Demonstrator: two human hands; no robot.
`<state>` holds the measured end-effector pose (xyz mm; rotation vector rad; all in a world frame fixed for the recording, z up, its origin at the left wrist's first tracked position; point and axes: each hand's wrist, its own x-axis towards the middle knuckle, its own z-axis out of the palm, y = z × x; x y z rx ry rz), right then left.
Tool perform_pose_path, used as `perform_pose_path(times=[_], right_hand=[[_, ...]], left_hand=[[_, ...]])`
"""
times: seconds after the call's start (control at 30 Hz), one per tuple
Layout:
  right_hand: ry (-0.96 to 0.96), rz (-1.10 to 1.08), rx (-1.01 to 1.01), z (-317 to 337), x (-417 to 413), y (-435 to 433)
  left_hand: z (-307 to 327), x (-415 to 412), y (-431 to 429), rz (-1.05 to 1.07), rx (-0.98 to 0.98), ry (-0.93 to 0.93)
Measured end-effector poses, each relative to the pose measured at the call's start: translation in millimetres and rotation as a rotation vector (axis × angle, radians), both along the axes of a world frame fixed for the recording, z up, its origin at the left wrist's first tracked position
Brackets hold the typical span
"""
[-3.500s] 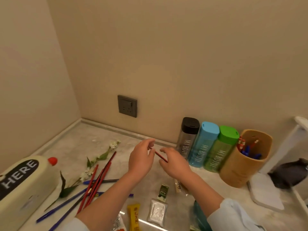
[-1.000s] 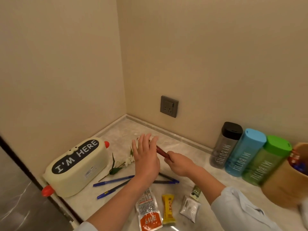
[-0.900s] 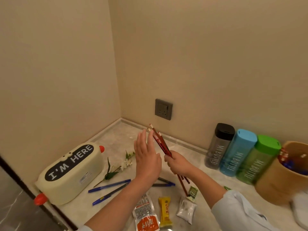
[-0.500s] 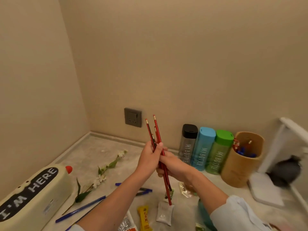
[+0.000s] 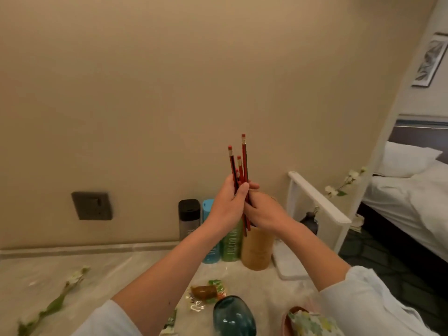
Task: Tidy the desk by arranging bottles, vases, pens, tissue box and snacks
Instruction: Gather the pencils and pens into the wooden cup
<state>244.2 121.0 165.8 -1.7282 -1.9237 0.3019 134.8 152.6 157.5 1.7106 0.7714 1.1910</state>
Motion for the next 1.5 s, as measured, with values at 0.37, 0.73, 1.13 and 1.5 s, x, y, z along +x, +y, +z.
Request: perform_pose_path(times=[0.37,0.73,1.13,1.5], right_hand=[[-0.093,-0.220,0.091,-19.3,66.5,36.1],[-0.258,-0.352,-0.005,-94.9,76.8,60.4],[0.050,-0.364,0.107,-98.8,77.8,48.4],[0.159,-0.209,0.410,-91.2,17.2,9.4]], left_hand=[[1.7,57.6,49.7,0.060,0.160,0.276],[-38.0,54.1,73.0,0.259,0.332,0.539],[-60.9,41.1,65.7,0.274,0.326,0.571],[-69.3,-18.0,24.4,0.218,0.135,0.358]])
